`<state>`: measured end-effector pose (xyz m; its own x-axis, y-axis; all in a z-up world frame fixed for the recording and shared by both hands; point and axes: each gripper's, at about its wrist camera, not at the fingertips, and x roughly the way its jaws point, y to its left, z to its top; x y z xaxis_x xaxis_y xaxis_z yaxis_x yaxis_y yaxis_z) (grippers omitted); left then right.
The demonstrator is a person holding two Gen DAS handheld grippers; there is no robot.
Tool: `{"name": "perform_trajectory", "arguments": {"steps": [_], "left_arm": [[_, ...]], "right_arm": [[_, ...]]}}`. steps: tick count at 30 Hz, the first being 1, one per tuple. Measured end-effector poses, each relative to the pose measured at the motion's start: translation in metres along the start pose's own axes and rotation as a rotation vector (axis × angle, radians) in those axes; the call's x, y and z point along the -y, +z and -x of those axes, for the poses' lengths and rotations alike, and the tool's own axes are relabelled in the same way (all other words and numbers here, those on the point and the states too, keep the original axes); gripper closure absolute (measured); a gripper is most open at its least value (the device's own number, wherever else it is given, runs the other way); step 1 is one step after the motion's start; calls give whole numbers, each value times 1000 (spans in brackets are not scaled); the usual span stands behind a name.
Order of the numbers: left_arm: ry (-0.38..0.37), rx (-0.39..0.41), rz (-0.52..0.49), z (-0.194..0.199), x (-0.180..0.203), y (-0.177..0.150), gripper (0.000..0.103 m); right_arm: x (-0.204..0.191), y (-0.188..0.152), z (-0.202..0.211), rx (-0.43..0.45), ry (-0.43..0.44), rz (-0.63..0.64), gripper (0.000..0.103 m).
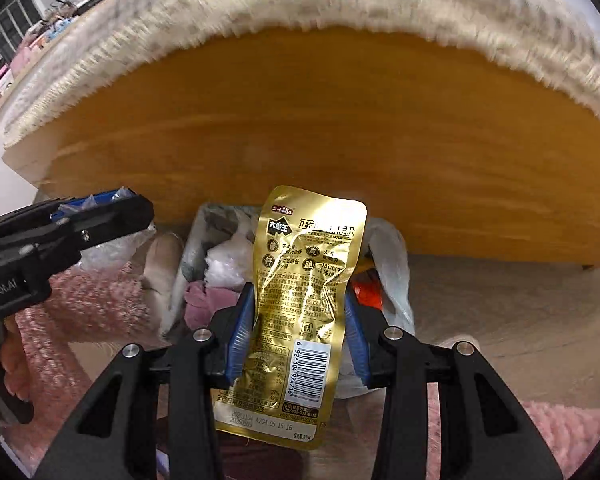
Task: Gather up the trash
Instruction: 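Carry the clear wrapper and gold packet down toward the floor trash bag with both tools, then open the left tool over the trash bag while the right tool releases the gold packet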
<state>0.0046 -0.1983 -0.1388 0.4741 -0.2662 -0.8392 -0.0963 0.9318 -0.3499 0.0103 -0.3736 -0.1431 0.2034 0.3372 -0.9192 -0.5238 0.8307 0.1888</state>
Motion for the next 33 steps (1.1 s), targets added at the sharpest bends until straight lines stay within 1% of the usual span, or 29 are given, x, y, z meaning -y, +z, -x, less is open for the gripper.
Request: {"name": "perform_trajectory", "arguments": {"steps": [3, 5, 7, 9, 11, 14, 18, 21, 22, 23, 24, 25, 26, 29, 31, 33], "left_arm": [[-1, -40, 31, -19, -5, -1, 70], [5, -61, 27, -33, -8, -3, 70], [36, -83, 16, -45, -14, -6, 70], [43, -125, 41, -57, -24, -12, 70], [68, -171, 47, -70, -29, -16, 70], [81, -206, 55, -80, -34, -19, 70], [88, -208, 49, -84, -30, -18, 68], [89, -203, 36, -86, -28, -15, 59], [90, -204, 37, -86, -28, -15, 51], [95, -202, 36, -86, -28, -14, 45], [102, -199, 36, -86, -28, -14, 43], [109, -197, 38, -86, -29, -13, 38], [121, -196, 46, -86, -32, -12, 31], [153, -183, 77, -85, -41, -13, 16], [160, -181, 90, -82, -45, -11, 7], [175, -175, 78, -82, -44, -12, 8]], "right_arm": [[-1, 5, -15, -15, -9, -4, 61], [5, 4, -22, -25, -24, -3, 61], [7, 6, -28, -33, -40, 2, 61], [8, 5, -34, -36, -48, 6, 61], [7, 4, -46, -44, -45, 11, 61], [9, 5, -58, -64, -50, 0, 61], [14, 13, -68, -85, -66, -30, 55], [18, 14, -68, -85, -56, -52, 47], [19, 15, -65, -80, -57, -55, 40], [20, 16, -63, -73, -57, -55, 36], [22, 16, -62, -69, -59, -54, 35], [23, 16, -61, -69, -67, -52, 32], [24, 15, -61, -71, -77, -53, 30], [24, 14, -60, -79, -80, -61, 25], [25, 12, -58, -79, -83, -61, 17], [25, 9, -56, -76, -88, -57, 17]]}}
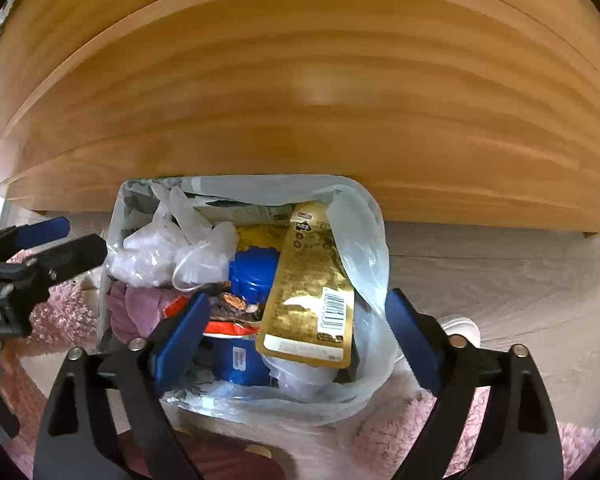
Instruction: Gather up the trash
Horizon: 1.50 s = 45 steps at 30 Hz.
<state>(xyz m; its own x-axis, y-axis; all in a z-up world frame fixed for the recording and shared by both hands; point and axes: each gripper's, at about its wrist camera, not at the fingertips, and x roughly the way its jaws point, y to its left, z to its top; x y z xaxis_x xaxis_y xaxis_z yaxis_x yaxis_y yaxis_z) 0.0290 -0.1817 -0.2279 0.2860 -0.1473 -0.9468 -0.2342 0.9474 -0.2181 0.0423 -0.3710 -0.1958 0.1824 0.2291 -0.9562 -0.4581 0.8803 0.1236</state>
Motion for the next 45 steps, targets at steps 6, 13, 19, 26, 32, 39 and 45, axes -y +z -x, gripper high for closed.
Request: {"name": "perform_trajectory", "arguments": {"steps": [6, 13, 19, 26, 32, 39, 45], "left_arm": [[36, 14, -67, 4, 10, -2, 8], [34, 78, -88, 31, 14, -5, 8], [13, 179, -105, 79, 15, -11, 8], [-27, 281, -135, 132, 18, -22, 8], [-57, 344, -170, 169, 26, -33, 8], [-86, 420, -242, 209, 42, -51, 8], [-103, 486, -283, 239, 48, -69, 8]], "right_arm": [[-2, -12, -1, -2, 10, 5, 8], [-8, -17, 16, 43, 5, -3, 8], [-17, -22, 54, 107, -2, 18, 8], [-24, -32, 97, 148, 3, 20, 8], [-30, -46, 135, 191, 25, 14, 8], [-39, -57, 181, 264, 29, 19, 8], [-46, -72, 224, 350, 5, 18, 8]]}}
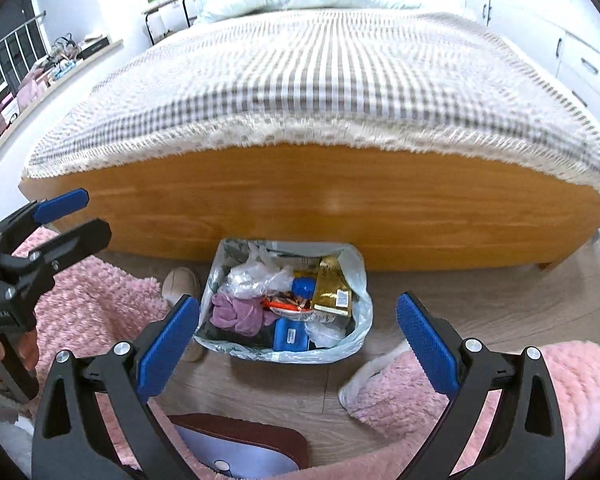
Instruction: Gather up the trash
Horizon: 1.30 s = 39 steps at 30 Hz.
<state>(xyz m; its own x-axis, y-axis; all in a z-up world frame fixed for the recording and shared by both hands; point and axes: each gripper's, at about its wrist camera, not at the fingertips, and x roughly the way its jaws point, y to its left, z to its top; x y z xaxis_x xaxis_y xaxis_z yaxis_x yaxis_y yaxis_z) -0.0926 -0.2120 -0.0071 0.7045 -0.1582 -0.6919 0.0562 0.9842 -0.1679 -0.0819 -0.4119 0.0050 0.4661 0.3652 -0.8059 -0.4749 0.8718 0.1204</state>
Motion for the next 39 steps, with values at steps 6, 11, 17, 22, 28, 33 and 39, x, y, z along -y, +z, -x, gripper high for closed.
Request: {"name": "perform_trajectory", "arguments": {"steps": [6, 11, 17, 22, 28, 33, 39], "left_arm": [[-27, 37, -35, 28, 13, -10, 8], [-25, 82, -53, 51, 23, -20, 8], [2, 125, -61, 70, 30, -30, 8], [-38, 123, -44, 76, 31, -34, 8], [-58, 128, -57, 80, 38, -36, 8], [-65, 116, -55, 79, 40, -38, 8], [-66, 107, -48, 78, 39, -39, 8]], "right_arm": [[-8, -9, 32, 49, -11, -5, 8], [-15, -19, 52, 83, -4, -18, 8], [-23, -29, 67, 103, -44, -6, 8], [-22, -37, 77, 128, -57, -22, 8], [-21, -42, 83, 149, -68, -33, 8], [-23, -42, 87, 160, -69, -32, 8], [-21, -43, 87, 166, -73, -37, 8]]}}
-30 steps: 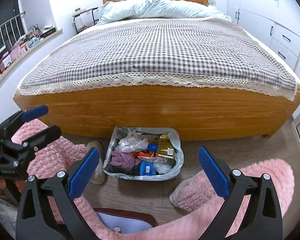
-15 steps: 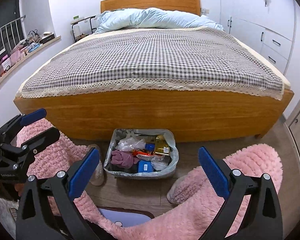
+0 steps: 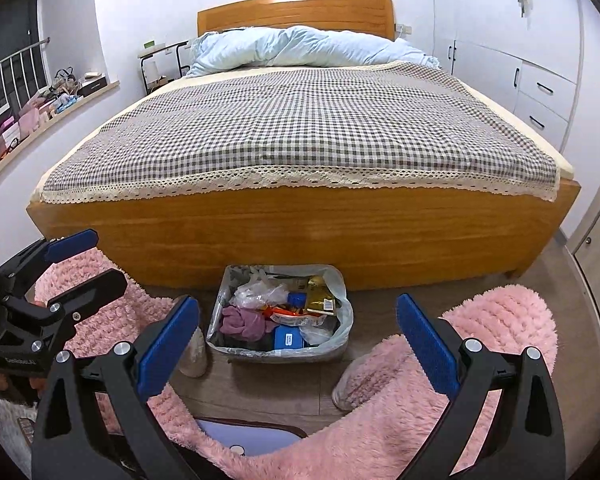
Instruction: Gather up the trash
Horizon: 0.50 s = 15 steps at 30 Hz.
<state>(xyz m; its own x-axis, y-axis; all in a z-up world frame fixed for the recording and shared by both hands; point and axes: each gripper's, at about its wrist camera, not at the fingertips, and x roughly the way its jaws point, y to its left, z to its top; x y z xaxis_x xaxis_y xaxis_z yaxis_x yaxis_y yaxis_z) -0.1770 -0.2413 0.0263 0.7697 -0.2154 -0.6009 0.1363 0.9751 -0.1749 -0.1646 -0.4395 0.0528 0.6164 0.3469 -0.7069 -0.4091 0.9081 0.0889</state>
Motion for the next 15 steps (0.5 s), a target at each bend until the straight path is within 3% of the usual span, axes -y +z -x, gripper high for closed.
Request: {"name": "perform_trajectory", "arguments": {"steps": [15], "left_arm": [[-3, -11, 5, -1, -1, -1, 8]], "right_arm": [[1, -1, 1, 0, 1, 0, 8]]}}
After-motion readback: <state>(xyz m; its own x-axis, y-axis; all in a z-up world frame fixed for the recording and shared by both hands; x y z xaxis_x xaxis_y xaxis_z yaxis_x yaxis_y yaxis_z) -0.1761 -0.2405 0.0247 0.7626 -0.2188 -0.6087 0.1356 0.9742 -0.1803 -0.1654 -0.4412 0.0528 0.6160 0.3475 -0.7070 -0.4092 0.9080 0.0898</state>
